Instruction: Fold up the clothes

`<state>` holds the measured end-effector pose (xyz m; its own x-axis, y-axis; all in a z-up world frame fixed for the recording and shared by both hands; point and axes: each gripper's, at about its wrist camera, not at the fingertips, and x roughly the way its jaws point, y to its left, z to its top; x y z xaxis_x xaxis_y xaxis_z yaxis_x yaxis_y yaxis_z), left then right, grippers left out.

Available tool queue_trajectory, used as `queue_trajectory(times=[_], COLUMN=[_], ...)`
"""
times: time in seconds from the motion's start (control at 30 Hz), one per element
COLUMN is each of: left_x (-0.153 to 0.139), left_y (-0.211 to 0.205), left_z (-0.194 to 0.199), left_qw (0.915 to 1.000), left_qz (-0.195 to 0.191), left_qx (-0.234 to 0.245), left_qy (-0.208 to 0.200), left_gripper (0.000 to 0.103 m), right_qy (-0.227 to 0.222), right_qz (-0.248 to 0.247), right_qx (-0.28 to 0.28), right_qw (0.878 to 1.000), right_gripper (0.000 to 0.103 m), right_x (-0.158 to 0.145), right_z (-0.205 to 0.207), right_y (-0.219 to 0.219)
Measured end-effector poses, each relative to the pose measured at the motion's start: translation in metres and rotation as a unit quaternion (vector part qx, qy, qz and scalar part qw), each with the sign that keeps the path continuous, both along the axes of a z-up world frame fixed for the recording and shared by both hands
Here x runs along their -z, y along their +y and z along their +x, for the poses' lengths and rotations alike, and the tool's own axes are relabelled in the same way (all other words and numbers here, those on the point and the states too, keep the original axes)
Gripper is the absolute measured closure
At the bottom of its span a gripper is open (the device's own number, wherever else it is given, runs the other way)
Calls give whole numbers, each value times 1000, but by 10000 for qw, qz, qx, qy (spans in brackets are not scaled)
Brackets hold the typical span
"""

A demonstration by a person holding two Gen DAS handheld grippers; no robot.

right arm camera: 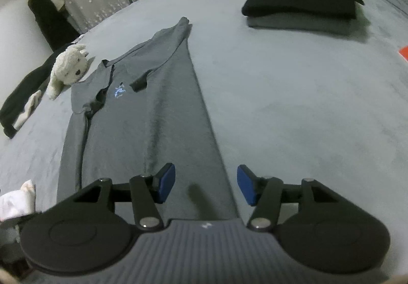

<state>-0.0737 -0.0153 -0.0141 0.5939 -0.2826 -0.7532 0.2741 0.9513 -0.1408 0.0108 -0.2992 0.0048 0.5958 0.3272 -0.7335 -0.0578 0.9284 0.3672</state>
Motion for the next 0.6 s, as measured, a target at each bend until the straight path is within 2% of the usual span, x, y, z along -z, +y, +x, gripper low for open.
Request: queue_trajectory(times=[0.2,0.3,0.47,0.6], left_x=[-1,-1,-10,-19], left_y=[-30,-39,-41,-32], left_z=[-59,-81,-95,-95], left_qw=[9992,9981,9959,9965], left_qz=[275,286,213,103], left_qx=[291,550,879,825], left_qy=[-73,-44,-23,-81], left_gripper=[59,44,19,14], right_qy=[-118,-116,-85,-43], right_qz=[12,-137,-199,-106], right_qx=[-14,-88,-98,-106], right_qw=[9999,9998,9997,9999], right_gripper=[40,39,35,31], right_x=[-9,-8,-6,-3], right_z=[-17,-22,-30,-37], right_y=[-23,-29,-41,-53])
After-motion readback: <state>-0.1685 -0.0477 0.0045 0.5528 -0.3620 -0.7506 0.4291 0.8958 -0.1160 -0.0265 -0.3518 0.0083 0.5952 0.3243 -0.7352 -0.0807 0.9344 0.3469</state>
